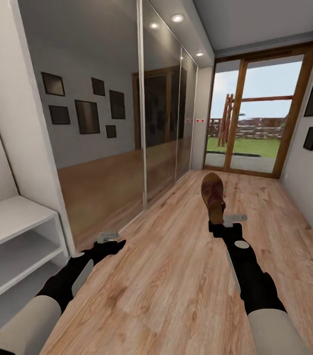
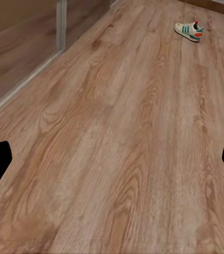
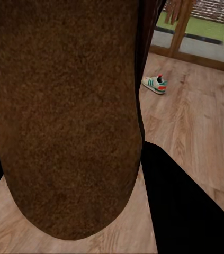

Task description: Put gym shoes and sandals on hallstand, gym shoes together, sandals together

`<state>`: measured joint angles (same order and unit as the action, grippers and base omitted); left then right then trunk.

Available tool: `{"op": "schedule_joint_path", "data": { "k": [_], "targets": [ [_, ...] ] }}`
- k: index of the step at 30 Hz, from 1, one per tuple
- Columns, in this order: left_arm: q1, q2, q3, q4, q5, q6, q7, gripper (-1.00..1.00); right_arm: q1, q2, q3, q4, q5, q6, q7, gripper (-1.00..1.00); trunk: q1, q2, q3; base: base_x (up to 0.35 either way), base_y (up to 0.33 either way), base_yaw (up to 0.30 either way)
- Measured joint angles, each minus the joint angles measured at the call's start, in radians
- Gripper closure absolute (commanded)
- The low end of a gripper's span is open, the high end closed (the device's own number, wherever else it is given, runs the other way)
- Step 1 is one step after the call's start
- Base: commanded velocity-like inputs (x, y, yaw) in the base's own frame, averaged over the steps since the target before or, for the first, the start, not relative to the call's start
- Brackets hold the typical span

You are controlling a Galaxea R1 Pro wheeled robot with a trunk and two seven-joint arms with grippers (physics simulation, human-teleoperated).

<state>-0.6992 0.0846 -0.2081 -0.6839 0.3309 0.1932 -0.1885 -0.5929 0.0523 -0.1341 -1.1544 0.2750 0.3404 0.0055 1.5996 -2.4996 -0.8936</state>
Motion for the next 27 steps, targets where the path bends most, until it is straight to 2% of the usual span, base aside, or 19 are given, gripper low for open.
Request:
{"op": "schedule_joint_path", "data": {
  "k": [19,27],
  "targets": [
    [0.0,-0.001,0.0,0.0,0.0,0.0,0.0,-1.0,0.0,0.0,0.0,0.0,0.0,0.001,0.0,1.0,0.0,0.0,0.009,0.338,-0.158,-0.287],
    [0.0,-0.001,-0.001,0.0,0.002,0.0,0.0,-1.0,0.0,0.0,0.0,0.001,0.0,0.001,0.0,1.0,0.0,0.0,0.01,0.315,-0.196,-0.045]
  ]
}}
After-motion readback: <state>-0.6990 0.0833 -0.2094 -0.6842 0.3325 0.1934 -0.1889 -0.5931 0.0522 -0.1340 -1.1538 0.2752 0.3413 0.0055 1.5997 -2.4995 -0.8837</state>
